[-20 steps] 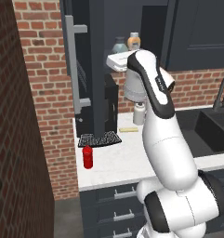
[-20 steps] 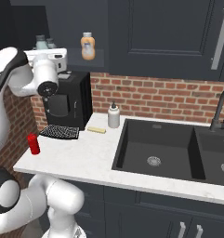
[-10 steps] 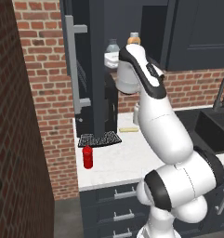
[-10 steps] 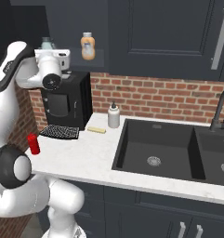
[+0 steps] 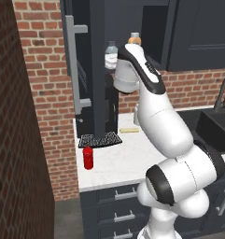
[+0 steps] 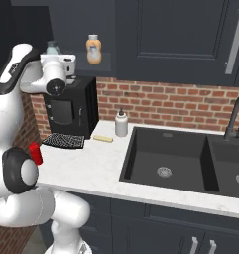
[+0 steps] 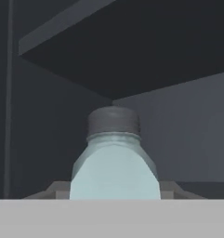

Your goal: Put the shaker and condiment bottle from the counter next to their counterparts in the cabinet.

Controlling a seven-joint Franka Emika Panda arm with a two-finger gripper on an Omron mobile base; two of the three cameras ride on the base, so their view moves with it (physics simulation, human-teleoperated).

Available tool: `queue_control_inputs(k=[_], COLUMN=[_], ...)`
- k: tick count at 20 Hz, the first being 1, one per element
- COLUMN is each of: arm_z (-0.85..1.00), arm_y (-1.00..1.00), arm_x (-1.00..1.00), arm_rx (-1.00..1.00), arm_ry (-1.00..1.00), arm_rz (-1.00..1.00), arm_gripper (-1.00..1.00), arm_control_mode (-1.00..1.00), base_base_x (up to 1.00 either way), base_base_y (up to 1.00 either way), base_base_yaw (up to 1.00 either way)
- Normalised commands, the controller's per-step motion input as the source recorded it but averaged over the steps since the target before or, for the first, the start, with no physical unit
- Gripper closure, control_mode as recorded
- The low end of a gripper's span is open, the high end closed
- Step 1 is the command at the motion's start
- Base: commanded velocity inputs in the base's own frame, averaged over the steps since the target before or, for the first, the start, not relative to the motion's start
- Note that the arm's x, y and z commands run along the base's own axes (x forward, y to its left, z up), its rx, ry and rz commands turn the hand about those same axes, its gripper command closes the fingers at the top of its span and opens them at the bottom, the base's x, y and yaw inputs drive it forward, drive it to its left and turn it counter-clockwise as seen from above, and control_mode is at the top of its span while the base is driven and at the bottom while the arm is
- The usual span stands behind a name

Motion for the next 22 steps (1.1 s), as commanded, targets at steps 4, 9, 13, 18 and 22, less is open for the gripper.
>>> queue_control_inputs(k=[4,9,13,18,22], arm_z=[-0.08,0.00,0.00,-0.01,-0.03], arm_y=[0.00,0.05,0.15,0.20,0.08], arm_x=[0.00,0.02,0.00,0.06,0.20], arm_rx=[0.00,0.00,0.00,-0.02,-0.01], arm_ry=[0.00,0.00,0.00,0.01,0.03], arm_rz=[0.00,0.00,0.00,0.00,0.00], arm_gripper=[1.00,1.00,1.00,1.00,1.00], arm_control_mode=[-1.00,-1.00,-1.00,-1.00,-1.00], base_base_x=[0.00,0.00,0.00,0.00,0.00], base_base_y=[0.00,0.00,0.00,0.00,0.00], base_base_yaw=[0.00,0.00,0.00,0.00,0.00])
